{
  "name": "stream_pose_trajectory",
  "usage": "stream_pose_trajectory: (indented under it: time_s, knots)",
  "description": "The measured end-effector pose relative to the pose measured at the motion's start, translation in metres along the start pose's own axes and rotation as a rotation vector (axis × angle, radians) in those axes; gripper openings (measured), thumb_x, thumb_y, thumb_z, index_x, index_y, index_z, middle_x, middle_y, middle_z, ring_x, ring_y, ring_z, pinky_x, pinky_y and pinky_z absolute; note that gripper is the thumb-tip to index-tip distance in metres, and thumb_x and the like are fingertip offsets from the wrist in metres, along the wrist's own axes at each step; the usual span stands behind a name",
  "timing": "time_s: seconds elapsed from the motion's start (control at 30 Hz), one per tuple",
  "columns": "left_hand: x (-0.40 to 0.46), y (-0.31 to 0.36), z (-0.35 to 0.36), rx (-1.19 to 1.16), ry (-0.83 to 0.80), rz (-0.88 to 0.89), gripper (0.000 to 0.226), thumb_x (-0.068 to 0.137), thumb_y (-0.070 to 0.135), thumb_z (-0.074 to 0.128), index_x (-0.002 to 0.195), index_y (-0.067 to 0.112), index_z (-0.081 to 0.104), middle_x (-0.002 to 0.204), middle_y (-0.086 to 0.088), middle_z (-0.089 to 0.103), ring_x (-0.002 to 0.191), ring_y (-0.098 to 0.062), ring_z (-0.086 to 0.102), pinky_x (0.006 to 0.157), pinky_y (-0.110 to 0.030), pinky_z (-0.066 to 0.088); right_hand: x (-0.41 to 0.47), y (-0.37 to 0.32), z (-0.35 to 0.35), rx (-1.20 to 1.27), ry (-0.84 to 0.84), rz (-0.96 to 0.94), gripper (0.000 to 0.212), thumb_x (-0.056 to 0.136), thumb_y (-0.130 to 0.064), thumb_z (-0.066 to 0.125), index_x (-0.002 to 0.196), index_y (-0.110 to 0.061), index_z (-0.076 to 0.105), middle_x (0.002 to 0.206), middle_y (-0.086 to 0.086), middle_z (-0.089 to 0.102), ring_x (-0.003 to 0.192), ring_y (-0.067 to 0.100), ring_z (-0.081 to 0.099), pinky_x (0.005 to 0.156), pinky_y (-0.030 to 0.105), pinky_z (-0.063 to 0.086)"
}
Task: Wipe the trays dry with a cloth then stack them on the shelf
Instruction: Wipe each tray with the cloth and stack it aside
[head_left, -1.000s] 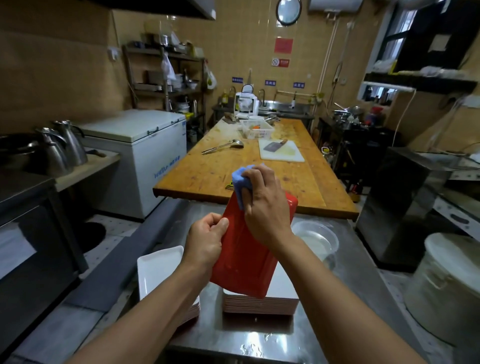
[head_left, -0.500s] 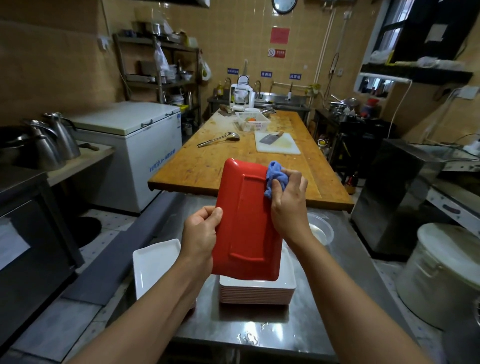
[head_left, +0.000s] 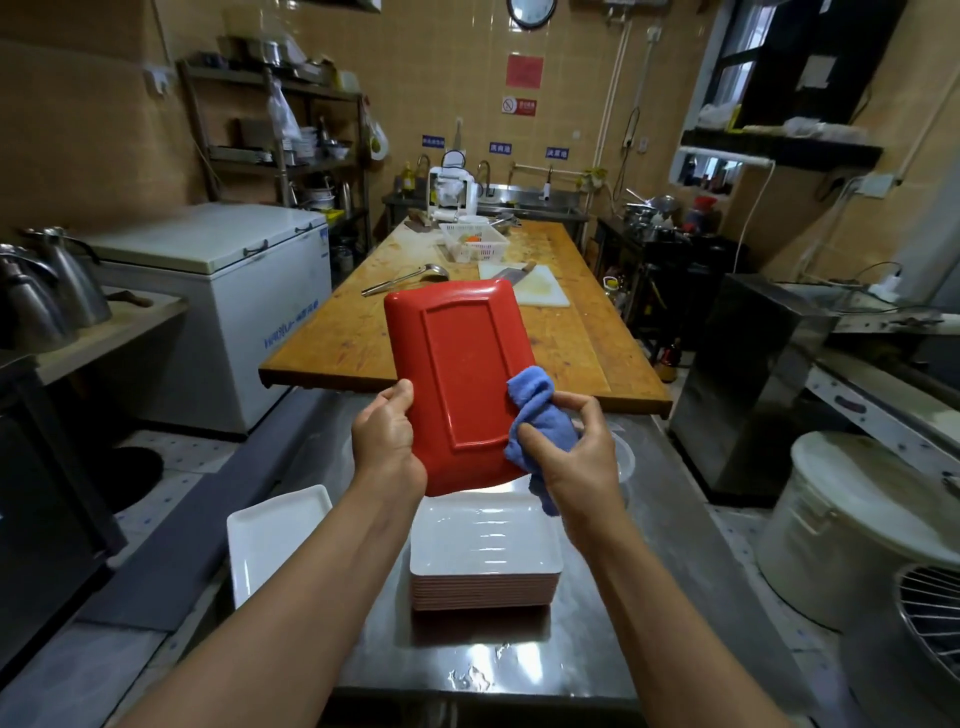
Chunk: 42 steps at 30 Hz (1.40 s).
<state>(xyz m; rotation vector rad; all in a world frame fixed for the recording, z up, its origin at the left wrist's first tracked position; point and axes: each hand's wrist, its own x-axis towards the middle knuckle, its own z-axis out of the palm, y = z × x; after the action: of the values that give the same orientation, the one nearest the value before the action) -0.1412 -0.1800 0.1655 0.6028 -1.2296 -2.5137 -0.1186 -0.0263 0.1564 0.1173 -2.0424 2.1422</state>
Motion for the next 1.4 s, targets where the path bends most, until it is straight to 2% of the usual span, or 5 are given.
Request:
stream_pose_trajectory:
  time_s: [0.47, 0.6, 0.93, 1.13, 1.4]
  knots:
    - [0.008, 0.076, -0.012, 0.771, -0.246, 0.407, 0.071, 0.078, 0.049, 0.064, 0.137, 0.017, 0.04, 0.122, 0.003, 0.049, 0.111, -0.016, 0.051, 0.084, -0.028, 0.039, 0.038, -0.004, -0.054, 0.352, -0.373, 0.277, 0.049, 0.066, 0.004, 0.058, 0.115, -0.006, 0.054, 0.088, 0.012, 0.069, 0.067, 0.019, 0.068, 0.059, 0.027, 0.057]
    - [0.005, 0.11, -0.002, 1.029, -0.639, 0.149, 0.063, 0.065, 0.049, 0.066, 0.12, 0.018, 0.058, 0.1, -0.004, 0.071, 0.09, -0.023, 0.069, 0.073, -0.032, 0.056, 0.044, -0.015, -0.058, 0.266, -0.506, 0.264, 0.054, 0.058, 0.012, 0.07, 0.108, -0.005, 0.058, 0.09, 0.015, 0.068, 0.07, 0.023, 0.068, 0.064, 0.032, 0.057]
    - [0.014, 0.09, -0.021, 0.689, -0.663, 0.016, 0.08, 0.04, 0.031, 0.092, 0.113, 0.014, 0.063, 0.099, -0.014, 0.071, 0.081, -0.03, 0.07, 0.064, -0.038, 0.059, 0.055, -0.038, -0.04, -0.032, -0.4, 0.067, 0.024, 0.083, 0.004, 0.061, 0.096, -0.017, 0.063, 0.086, 0.011, 0.062, 0.067, 0.019, 0.06, 0.055, 0.026, 0.05]
    - [0.015, 0.077, -0.027, 0.56, -0.516, -0.025, 0.055, 0.063, 0.021, 0.071, 0.116, 0.011, 0.061, 0.098, -0.016, 0.07, 0.073, -0.026, 0.07, 0.069, -0.04, 0.059, 0.052, -0.032, -0.02, -0.699, -0.208, -0.41, 0.03, 0.092, -0.009, 0.054, 0.121, -0.011, 0.06, 0.128, 0.006, 0.055, 0.124, 0.024, 0.043, 0.11, 0.038, 0.029]
    - [0.013, 0.062, -0.019, 0.388, -0.307, -0.094, 0.013, 0.081, 0.009, 0.066, 0.091, 0.015, 0.061, 0.062, -0.005, 0.071, 0.049, -0.018, 0.067, 0.045, -0.029, 0.055, 0.004, 0.007, -0.017, -0.723, -0.15, -0.54, 0.044, 0.094, -0.014, 0.047, 0.138, -0.014, 0.043, 0.147, -0.014, 0.02, 0.144, 0.012, 0.013, 0.116, 0.029, 0.018]
